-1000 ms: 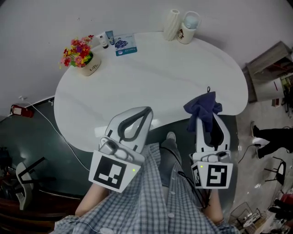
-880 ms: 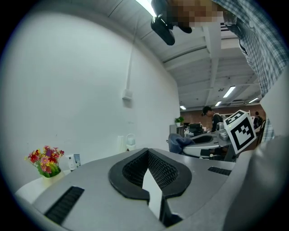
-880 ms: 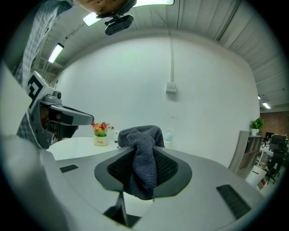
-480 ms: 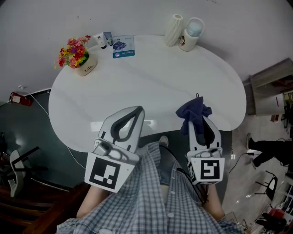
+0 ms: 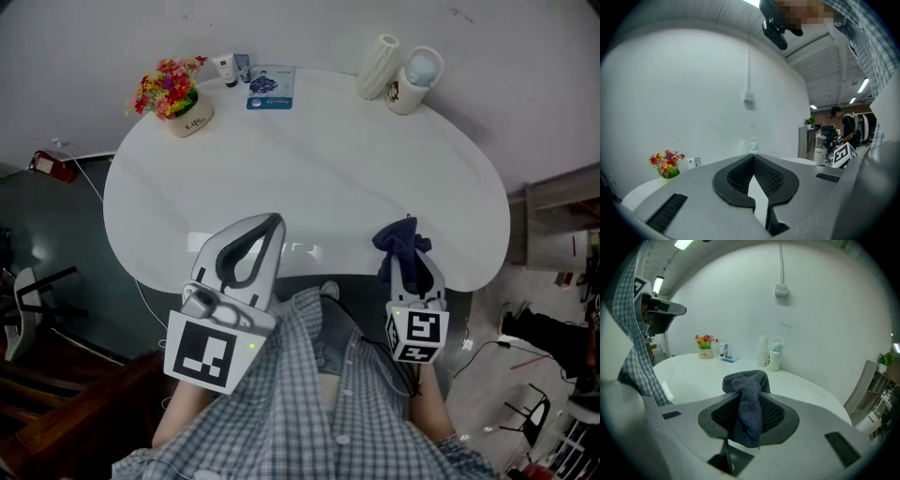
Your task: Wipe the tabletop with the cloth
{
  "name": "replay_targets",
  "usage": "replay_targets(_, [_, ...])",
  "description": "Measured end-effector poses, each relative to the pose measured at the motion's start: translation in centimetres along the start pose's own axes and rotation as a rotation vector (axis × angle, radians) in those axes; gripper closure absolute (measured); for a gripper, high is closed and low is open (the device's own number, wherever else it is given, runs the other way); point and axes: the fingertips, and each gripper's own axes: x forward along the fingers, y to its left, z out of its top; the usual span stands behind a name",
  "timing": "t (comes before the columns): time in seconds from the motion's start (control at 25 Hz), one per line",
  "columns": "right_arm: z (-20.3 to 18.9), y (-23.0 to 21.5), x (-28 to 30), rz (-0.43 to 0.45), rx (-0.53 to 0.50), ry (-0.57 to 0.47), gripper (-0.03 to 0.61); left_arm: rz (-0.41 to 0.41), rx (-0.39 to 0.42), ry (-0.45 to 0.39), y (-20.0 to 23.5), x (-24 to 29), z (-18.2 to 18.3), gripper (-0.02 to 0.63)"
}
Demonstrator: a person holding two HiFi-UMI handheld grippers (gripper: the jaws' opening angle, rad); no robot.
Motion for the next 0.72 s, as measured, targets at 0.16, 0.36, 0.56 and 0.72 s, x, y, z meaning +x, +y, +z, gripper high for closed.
replay_targets(0.16, [-3.5,-0.5,1.2,0.032,-0.001,0.075,0.472,0.035,0.007,0.006,-0.3,-0.1,-0.1,0.612])
replay_targets(0.36, [-6.9,-1.9,2.2,0.032,0.066,0.152,0.472,0.059,0.007,0.012,-0.9,0.0,-0.1,0.612])
replay_targets(0.56, [-8.8,-1.8,3.6,0.062,0.053,0.201,0.472,0.07,0.0,0.011,-1.4,0.3,-0.1,0.612])
replay_targets(0.72, [-9.1,-1.3,4.2,0.073,0.072,0.207,0.472,0.08,-0.003,0.019,-1.3,0.0,-0.3,0.612])
